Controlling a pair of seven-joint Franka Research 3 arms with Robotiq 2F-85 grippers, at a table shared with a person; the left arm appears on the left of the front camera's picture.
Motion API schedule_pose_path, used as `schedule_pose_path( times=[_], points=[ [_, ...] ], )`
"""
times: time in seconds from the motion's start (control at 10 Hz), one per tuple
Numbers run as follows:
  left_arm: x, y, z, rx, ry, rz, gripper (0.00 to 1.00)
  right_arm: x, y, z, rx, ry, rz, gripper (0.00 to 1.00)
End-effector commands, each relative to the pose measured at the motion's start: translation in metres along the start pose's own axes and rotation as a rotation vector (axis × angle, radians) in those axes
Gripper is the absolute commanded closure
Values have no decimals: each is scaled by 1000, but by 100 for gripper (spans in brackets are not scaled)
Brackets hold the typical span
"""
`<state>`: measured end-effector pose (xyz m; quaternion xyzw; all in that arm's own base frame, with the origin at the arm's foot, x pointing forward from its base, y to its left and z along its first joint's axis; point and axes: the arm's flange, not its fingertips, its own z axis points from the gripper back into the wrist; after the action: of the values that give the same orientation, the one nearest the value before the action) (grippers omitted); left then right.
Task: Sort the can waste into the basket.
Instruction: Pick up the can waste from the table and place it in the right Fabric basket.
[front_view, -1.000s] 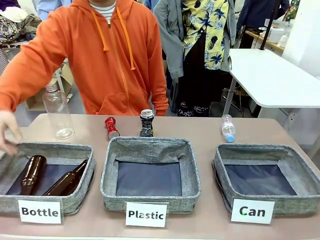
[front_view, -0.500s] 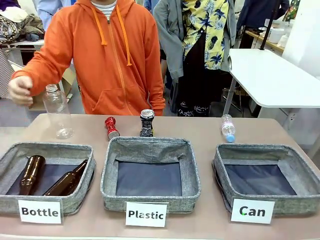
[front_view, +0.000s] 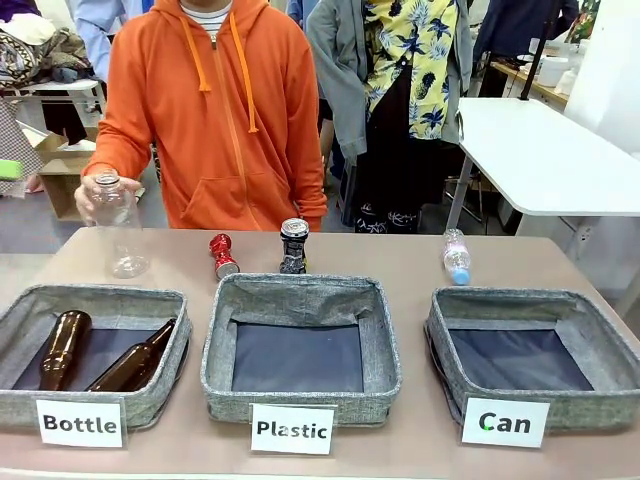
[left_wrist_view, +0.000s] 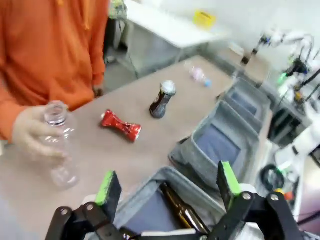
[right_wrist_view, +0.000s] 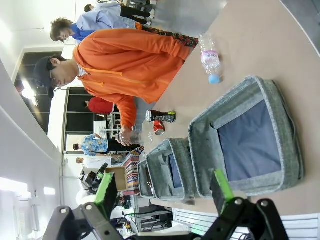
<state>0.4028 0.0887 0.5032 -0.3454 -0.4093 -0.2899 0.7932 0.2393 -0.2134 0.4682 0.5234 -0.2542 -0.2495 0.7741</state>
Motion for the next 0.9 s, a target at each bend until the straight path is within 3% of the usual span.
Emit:
schedule_pose_path(
  times=[0.0, 0.2, 0.5, 0.6, 0.8],
  points=[
    [5, 3, -22, 68, 89, -35, 0, 3, 2, 1, 30, -13, 22, 0],
    [-7, 36, 55, 132, -74, 94, 0, 3, 2, 1, 30, -13, 22, 0],
    [-96, 15, 195, 324, -448, 246, 0, 3, 2, 1, 30, -13, 22, 0],
    [-132, 7, 218, 355, -560, 304, 0, 3, 2, 1, 30, -13, 22, 0],
    [-182, 7, 227, 369, -670, 380, 0, 3, 2, 1, 30, -13, 22, 0]
  ],
)
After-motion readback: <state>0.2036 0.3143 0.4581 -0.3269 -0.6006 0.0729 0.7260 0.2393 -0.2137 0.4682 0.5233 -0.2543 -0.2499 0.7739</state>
